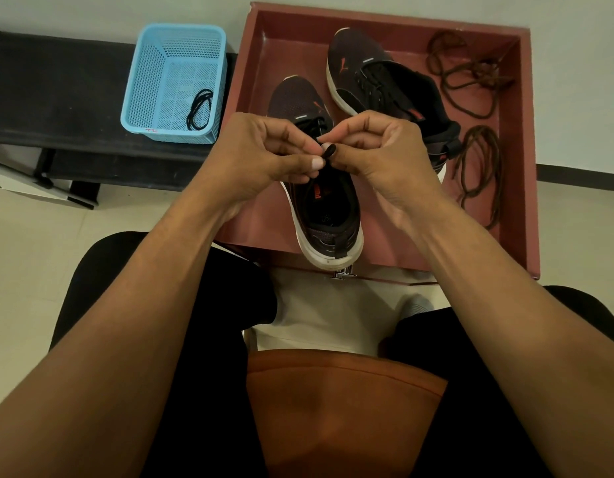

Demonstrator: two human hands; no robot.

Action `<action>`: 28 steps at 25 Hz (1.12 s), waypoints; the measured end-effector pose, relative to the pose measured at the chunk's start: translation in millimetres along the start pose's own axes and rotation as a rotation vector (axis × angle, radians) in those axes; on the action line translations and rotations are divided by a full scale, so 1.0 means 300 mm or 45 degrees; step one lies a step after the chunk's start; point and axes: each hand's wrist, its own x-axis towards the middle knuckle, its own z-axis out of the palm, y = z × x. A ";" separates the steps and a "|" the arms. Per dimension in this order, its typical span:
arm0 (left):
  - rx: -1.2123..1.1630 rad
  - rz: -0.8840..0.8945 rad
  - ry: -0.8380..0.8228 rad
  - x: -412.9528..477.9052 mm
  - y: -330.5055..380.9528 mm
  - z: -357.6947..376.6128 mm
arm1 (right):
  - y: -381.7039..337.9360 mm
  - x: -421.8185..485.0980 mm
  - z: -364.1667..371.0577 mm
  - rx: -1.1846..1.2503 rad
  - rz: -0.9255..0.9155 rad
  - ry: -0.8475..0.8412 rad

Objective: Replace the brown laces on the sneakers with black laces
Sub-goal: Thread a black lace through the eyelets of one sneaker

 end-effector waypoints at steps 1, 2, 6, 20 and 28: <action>0.008 -0.013 0.010 0.001 0.000 0.000 | -0.004 0.001 -0.005 -0.030 -0.008 -0.044; 0.010 -0.024 0.024 0.001 0.000 0.001 | -0.008 0.001 -0.011 -0.050 -0.006 -0.100; 0.052 0.010 0.049 0.001 -0.001 0.012 | -0.017 0.001 -0.021 -0.063 0.003 -0.188; -0.141 -0.102 -0.188 0.028 -0.022 -0.004 | -0.025 0.000 -0.019 -0.402 -0.281 -0.116; 0.370 0.158 0.036 0.028 -0.023 0.011 | -0.022 0.009 -0.013 -0.544 -0.345 0.028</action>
